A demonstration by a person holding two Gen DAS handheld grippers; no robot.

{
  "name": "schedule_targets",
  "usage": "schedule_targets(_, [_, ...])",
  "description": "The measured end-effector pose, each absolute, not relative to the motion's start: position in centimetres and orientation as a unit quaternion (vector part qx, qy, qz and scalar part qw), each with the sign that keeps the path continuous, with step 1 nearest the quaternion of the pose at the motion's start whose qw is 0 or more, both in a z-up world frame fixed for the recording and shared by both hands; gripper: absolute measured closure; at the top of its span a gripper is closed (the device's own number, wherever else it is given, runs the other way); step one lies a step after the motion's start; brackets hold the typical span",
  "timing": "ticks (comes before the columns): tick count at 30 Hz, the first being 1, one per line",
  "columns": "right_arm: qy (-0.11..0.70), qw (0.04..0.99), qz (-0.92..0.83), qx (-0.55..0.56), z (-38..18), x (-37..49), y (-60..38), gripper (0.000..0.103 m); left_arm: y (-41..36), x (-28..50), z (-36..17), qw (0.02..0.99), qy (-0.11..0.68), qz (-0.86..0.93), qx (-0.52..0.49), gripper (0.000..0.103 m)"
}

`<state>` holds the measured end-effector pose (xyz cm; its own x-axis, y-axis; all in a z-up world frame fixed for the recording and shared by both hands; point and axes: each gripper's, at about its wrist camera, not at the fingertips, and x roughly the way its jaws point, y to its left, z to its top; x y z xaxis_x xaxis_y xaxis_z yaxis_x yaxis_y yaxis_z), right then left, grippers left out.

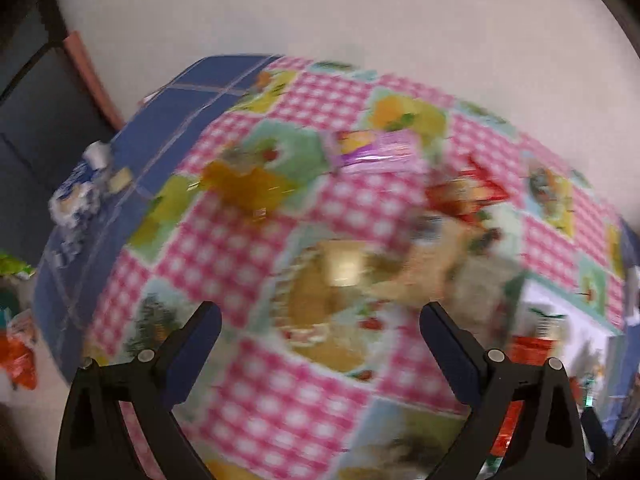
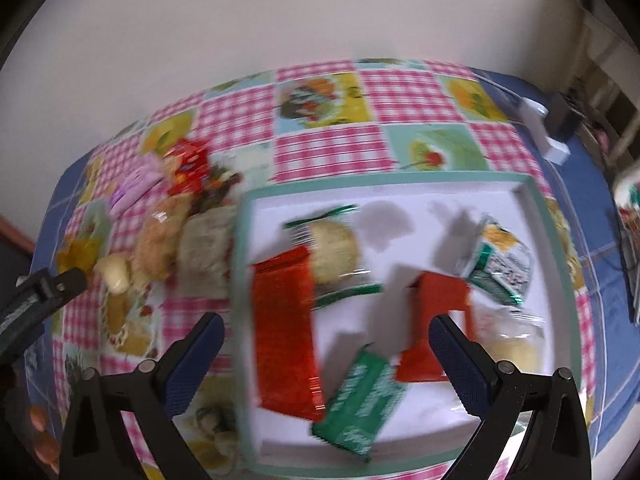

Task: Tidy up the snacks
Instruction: 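Withdraw both open tools from the tray back toward the snack pile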

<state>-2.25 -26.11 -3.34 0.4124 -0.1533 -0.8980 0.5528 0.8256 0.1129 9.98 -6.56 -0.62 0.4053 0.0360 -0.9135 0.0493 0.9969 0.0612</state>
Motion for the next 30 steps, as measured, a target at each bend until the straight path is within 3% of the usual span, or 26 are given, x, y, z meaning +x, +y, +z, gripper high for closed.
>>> schedule_targets(15, [0.504, 0.835, -0.139, 0.174, -3.7, 0.7, -20.2, 0.000, 0.0, 11.6, -1.1, 0.822, 0.568, 0.040, -0.001, 0.004])
schedule_targets(30, [0.475, 0.842, -0.131, 0.220, -3.6, 3.3, -21.5, 0.000, -0.6, 13.6, -1.9, 0.827, 0.561, -0.005, -0.037, 0.004])
